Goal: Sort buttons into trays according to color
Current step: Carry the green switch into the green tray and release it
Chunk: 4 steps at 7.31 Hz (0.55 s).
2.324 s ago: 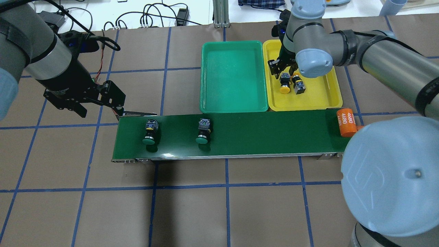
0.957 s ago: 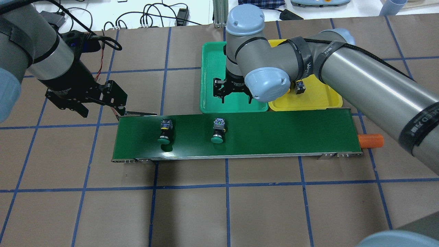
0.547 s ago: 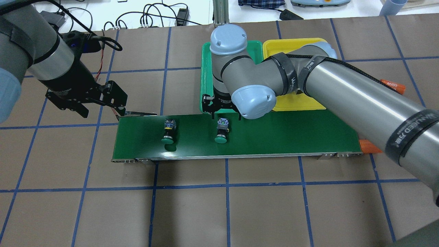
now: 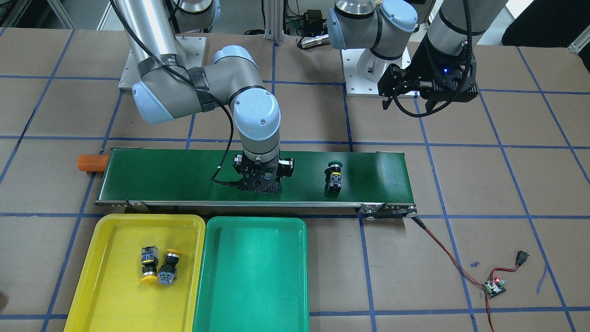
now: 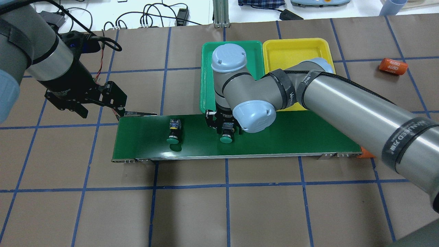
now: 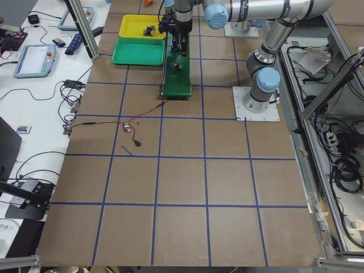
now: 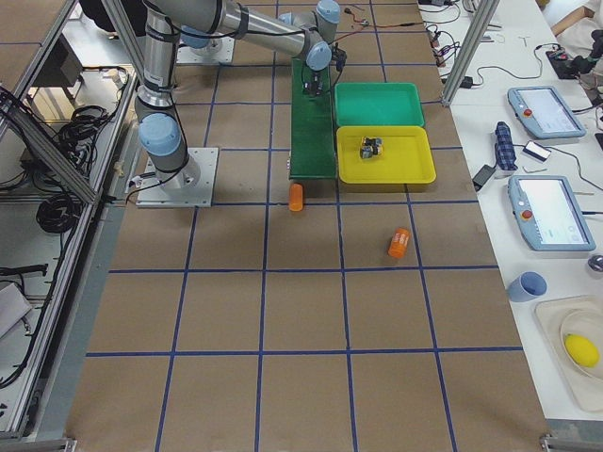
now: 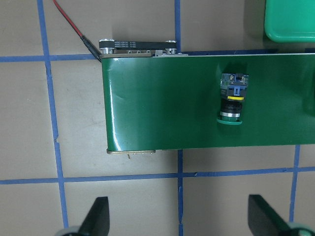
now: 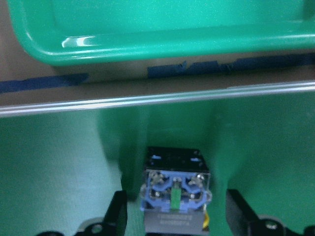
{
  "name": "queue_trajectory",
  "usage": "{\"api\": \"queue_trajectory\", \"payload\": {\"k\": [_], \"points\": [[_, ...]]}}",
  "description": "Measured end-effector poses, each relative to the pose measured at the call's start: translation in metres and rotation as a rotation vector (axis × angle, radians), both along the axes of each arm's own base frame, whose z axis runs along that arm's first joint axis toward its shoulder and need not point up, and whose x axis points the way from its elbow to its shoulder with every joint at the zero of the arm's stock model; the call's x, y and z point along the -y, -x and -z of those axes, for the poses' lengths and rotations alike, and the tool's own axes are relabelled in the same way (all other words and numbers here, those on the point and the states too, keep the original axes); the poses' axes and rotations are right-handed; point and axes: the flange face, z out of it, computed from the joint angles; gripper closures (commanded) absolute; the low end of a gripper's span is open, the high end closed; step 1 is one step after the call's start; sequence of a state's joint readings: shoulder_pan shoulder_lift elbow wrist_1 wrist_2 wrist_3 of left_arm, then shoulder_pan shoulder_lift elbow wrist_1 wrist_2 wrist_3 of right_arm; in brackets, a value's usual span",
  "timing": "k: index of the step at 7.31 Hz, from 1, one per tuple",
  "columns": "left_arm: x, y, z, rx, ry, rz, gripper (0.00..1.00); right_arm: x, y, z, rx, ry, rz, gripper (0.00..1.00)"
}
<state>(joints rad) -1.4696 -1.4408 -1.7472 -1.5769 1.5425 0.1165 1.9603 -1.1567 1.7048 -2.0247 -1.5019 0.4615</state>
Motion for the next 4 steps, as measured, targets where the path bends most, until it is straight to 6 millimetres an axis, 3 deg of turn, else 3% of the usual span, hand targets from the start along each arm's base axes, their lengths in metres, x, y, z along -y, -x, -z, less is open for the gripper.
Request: {"api": "queue_trajectory", "payload": {"k": [4], "points": [[-0.001,0.0,0.0,0.001,0.0,0.003,0.0,0.012,0.0,-0.017,0.013,0.067,-0.006,1.0]]}}
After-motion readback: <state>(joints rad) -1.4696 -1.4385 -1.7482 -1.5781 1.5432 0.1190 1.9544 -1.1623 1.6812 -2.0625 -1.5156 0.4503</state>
